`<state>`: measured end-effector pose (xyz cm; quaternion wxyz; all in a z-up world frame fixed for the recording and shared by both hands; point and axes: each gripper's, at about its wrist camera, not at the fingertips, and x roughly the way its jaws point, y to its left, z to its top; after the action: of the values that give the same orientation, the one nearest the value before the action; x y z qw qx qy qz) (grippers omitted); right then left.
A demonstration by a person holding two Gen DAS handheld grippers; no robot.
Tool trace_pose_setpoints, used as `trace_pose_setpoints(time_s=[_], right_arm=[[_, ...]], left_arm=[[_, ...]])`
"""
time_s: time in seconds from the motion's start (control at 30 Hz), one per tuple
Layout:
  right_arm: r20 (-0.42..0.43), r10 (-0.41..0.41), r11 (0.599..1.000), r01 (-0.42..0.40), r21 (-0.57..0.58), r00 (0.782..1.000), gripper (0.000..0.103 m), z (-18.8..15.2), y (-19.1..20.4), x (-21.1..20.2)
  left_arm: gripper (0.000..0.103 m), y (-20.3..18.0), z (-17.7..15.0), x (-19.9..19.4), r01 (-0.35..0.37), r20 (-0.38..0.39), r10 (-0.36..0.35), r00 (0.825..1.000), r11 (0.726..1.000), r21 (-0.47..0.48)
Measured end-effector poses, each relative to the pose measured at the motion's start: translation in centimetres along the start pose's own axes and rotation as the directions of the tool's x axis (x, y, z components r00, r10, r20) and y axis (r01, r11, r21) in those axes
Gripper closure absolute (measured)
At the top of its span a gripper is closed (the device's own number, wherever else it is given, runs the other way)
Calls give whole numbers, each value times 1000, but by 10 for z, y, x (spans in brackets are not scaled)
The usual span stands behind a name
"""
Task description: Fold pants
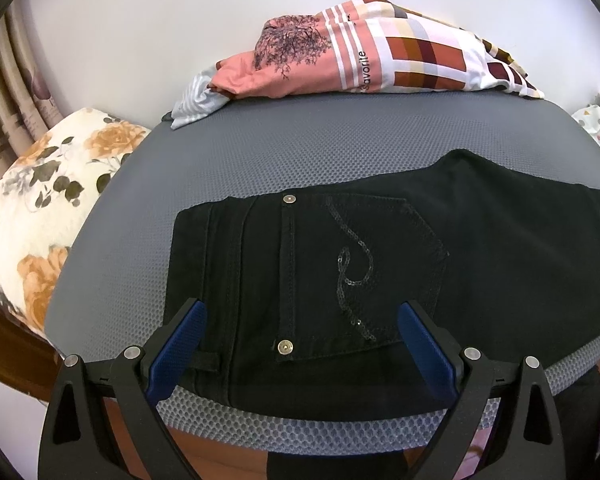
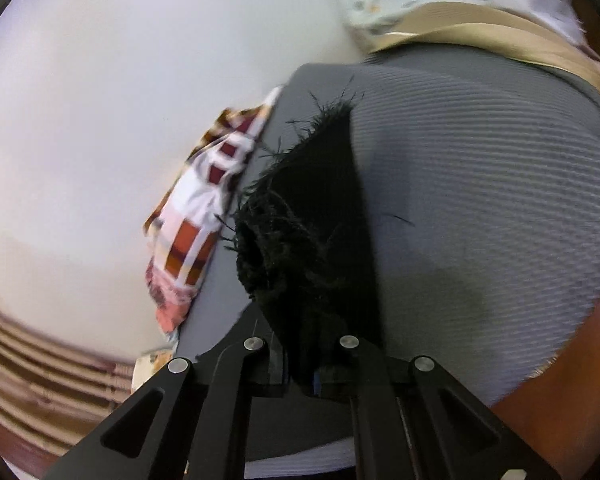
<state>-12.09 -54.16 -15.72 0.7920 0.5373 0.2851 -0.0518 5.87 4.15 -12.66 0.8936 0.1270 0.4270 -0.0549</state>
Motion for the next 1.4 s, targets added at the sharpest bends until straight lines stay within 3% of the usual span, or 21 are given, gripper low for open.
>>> trace_pose_setpoints(time_s=[0.33,0.63,0.77,1.1,1.4], right_arm=[[-175,71,988,-93,-123,982,95,-46,85,79],[-389,52,971,-138,-195,920,95,-122,126,153],[-441,28,963,-143,-229,897,95,-150,133,169],[-480,-84,907,-133,-401,873,93,-200,155,189],[-430,-185,823,-99,-559,884,93,-221,170,189]], left_arm=[[7,0,1,-2,10,4,-10,1000,1000,2],[7,-1,1,1,27,-15,-27,1000,1000,-5],[7,-1,1,2,36,-22,-36,999,999,1],[7,-5,0,5,53,-37,-52,998,998,16],[7,-6,-1,9,57,-49,-56,997,998,17]])
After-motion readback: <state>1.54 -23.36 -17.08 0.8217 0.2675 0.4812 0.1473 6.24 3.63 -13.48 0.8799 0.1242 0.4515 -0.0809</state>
